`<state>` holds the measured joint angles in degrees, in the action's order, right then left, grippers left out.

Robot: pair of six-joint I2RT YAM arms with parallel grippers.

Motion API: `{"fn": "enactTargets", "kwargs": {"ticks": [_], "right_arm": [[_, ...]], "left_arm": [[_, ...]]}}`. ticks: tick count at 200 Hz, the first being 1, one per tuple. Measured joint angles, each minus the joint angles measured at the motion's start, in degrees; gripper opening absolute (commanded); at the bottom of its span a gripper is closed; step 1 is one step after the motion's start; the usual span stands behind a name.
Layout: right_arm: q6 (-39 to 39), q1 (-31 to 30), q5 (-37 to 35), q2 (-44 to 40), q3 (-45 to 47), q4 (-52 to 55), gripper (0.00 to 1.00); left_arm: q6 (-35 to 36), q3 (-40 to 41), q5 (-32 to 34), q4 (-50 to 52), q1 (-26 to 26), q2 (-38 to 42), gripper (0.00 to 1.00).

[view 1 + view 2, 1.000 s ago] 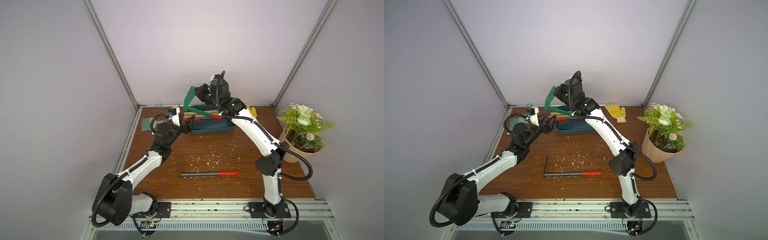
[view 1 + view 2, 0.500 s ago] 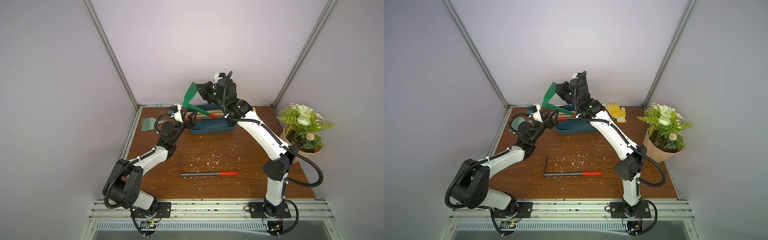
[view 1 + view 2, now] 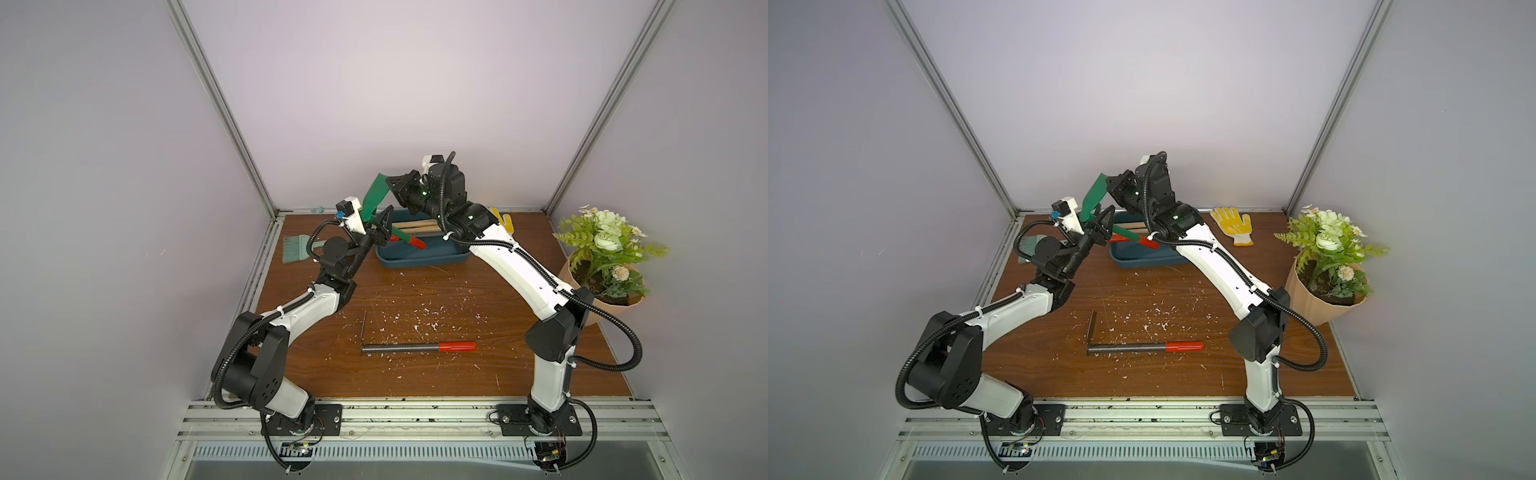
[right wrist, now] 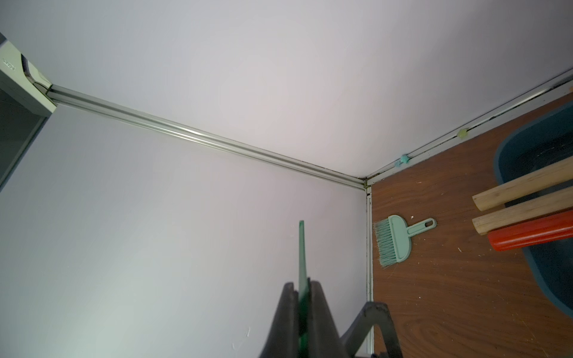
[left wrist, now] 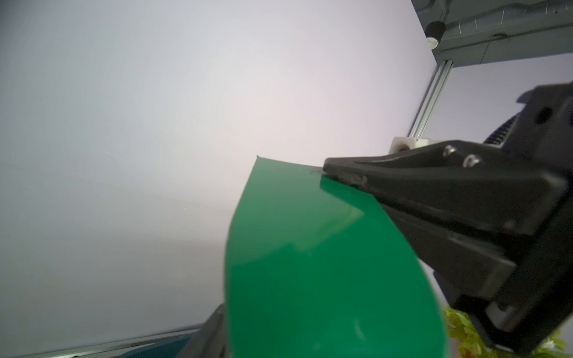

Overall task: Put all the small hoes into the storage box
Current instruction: Place the hoe in the storage box.

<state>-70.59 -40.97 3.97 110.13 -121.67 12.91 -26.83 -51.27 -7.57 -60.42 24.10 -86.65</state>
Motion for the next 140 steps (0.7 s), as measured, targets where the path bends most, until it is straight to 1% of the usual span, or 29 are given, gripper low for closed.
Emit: {"fn": "enactTargets", "kwargs": {"ticks": [7,26,37,45,57,60,68,85,101,123,140], "right_arm": [[0.0,0.0,0.0,0.0,0.0,-0.1,0.0],[0.0,0.1,-0.2,0.0,0.0,-0.5,0.0],[0.0,0.1,-0.3,0.0,0.0,-0.4,0.0],[0.0,0.1,-0.5,0.0,0.0,-0.2,0.0],[0.0,0.1,-0.6,0.0,0.0,0.0,0.0],[0.0,0.1,-0.6,0.0,0.0,0.1,0.0],[0.0,0.1,-0.6,0.0,0.1,0.2,0.01],[0.3,0.1,-0.6,0.0,0.3,0.2,0.21],[2.2,0.3,-0.7,-0.1,0.2,0.3,0.31],[5.6,2.2,-0.4,-1.0,0.2,2.2,0.35],[8.5,4.9,0.5,-2.5,0.2,4.2,0.35]], "left_arm": [[0.2,0.0,0.0,0.0,0.0,0.0,0.32],[0.3,0.0,0.0,-0.3,0.1,0.0,0.26],[0.5,0.0,0.0,-0.2,0.1,0.0,0.21],[0.9,0.3,0.0,-0.3,0.2,0.0,0.15],[1.1,0.6,0.2,-0.4,0.2,0.1,0.02],[1.1,0.7,0.2,-0.4,0.2,0.2,0.0],[1.1,0.9,0.4,-0.3,0.2,0.4,0.0],[1.0,1.2,1.1,1.1,0.2,1.4,0.0],[0.8,1.3,1.5,4.0,0.2,2.8,0.0],[0.9,1.2,1.3,9.4,-0.1,4.9,0.0],[0.4,-0.2,-1.4,14.6,-1.7,5.8,0.0]]}}
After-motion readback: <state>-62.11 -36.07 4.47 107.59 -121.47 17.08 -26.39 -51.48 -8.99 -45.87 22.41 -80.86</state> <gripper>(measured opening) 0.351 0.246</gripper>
